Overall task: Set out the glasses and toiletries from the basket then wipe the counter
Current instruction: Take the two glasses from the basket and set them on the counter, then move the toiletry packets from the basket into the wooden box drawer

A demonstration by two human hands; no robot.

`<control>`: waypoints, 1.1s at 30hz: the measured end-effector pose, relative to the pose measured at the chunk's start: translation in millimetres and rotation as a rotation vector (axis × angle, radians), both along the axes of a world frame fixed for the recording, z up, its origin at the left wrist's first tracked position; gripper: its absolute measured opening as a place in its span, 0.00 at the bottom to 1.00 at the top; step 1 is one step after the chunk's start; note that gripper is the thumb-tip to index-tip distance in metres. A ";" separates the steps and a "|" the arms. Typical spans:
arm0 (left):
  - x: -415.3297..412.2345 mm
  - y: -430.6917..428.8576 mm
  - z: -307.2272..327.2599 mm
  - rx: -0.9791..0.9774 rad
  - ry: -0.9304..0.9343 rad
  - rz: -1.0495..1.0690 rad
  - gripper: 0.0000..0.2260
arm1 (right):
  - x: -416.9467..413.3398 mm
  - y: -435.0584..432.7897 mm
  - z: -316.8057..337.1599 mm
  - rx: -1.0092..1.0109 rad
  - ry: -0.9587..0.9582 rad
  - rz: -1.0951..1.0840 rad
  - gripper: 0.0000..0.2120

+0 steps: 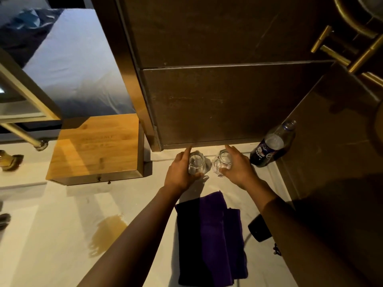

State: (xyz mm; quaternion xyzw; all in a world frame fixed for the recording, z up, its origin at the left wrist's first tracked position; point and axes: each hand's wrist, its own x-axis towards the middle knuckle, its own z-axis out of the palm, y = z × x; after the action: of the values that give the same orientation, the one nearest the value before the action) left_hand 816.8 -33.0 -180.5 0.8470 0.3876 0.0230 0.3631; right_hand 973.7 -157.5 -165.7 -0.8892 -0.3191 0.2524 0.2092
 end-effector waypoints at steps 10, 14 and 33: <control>-126.4 15.9 55.3 0.196 -0.040 -0.019 0.19 | -53.2 -19.0 13.3 0.158 -0.175 -0.021 0.32; -206.7 21.7 86.7 0.275 -0.066 -0.011 0.17 | -95.3 -14.5 35.4 0.188 -0.223 0.060 0.25; -742.4 11.1 213.6 0.728 0.127 0.563 0.27 | -556.4 133.1 162.9 0.678 -0.094 1.055 0.15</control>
State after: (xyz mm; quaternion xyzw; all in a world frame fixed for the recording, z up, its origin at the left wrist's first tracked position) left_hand 74.3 -21.8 33.2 0.7808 0.5907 0.2033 -0.0029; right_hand 417.4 -24.4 -2.7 -0.5065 -0.7860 0.1669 0.3126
